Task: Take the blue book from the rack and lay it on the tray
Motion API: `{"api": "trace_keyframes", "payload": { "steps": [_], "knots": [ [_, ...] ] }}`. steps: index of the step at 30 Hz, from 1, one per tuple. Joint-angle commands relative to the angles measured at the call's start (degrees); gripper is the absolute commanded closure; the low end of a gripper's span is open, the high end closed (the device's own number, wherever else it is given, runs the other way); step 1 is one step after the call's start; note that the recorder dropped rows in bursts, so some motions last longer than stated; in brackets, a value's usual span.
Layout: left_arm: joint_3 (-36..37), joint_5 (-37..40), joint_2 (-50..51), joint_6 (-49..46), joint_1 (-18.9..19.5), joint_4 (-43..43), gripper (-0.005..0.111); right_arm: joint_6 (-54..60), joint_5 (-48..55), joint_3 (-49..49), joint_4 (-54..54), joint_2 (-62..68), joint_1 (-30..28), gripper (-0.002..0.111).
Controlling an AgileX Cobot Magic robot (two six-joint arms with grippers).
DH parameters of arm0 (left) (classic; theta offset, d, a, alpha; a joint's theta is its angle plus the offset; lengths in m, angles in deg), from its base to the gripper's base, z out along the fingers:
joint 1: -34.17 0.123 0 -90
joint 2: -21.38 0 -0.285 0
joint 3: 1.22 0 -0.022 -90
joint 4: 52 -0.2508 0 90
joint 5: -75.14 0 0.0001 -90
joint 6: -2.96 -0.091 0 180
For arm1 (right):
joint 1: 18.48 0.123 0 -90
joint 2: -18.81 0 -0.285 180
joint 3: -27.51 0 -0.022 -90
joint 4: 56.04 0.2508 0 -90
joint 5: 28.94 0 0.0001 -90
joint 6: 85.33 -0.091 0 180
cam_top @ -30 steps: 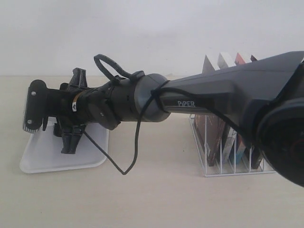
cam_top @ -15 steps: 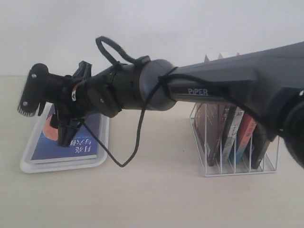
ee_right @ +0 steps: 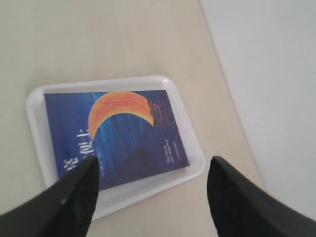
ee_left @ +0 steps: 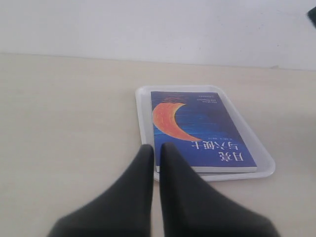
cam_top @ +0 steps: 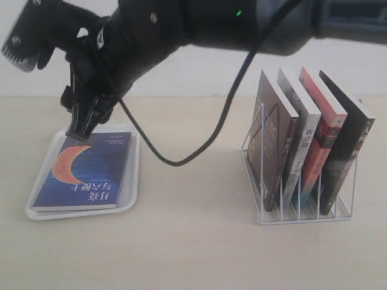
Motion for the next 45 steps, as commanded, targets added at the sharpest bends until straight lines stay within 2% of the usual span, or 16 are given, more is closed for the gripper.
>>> {"api": "trace_keyframes", "payload": {
  "steps": [1,3,5,8,9,34,40,45],
  "knots": [
    [0.16,-0.37,-0.17,0.43,0.16,0.01,0.102,-7.87,12.63,0.23,3.57,-4.04,0.07,0.048],
    [0.16,-0.37,-0.17,0.43,0.16,0.01,0.102,-8.87,18.94,0.23,4.29,-4.21,0.07,0.055],
    [0.16,-0.37,-0.17,0.43,0.16,0.01,0.102,-8.87,24.92,0.23,4.29,-4.21,0.07,0.072],
    [0.16,-0.37,-0.17,0.43,0.16,0.01,0.102,-9.17,29.95,0.23,4.6,-4.22,0.07,0.104],
    [0.16,-0.37,-0.17,0.43,0.16,0.01,0.102,-10.1,30.74,0.23,5.0,-4.22,0.07,0.108],
    [0.16,-0.37,-0.17,0.43,0.16,0.01,0.102,-13.71,29.15,0.23,5.81,-4.22,0.07,0.108],
    [0.16,-0.37,-0.17,0.43,0.16,0.01,0.102,-26.6,34.24,0.23,6.05,-3.74,0.07,0.108],
    [0.16,-0.37,-0.17,0.43,0.16,0.01,0.102,-27.32,35.87,0.23,5.64,-4.23,0.07,0.108]
  ]
}}
